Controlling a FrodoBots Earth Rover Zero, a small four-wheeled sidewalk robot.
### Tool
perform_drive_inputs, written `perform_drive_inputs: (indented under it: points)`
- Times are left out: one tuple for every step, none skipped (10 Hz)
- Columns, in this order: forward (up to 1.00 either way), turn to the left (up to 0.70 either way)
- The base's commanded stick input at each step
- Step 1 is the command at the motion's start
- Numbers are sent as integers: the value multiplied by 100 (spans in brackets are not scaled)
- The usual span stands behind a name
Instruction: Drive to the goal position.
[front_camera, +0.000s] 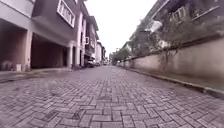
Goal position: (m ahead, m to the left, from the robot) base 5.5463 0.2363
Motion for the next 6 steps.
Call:
perform_drive_inputs:
  points:
    - [70,0]
    - [70,0]
    - [70,0]
    - [70,0]
    - [70,0]
    - [70,0]
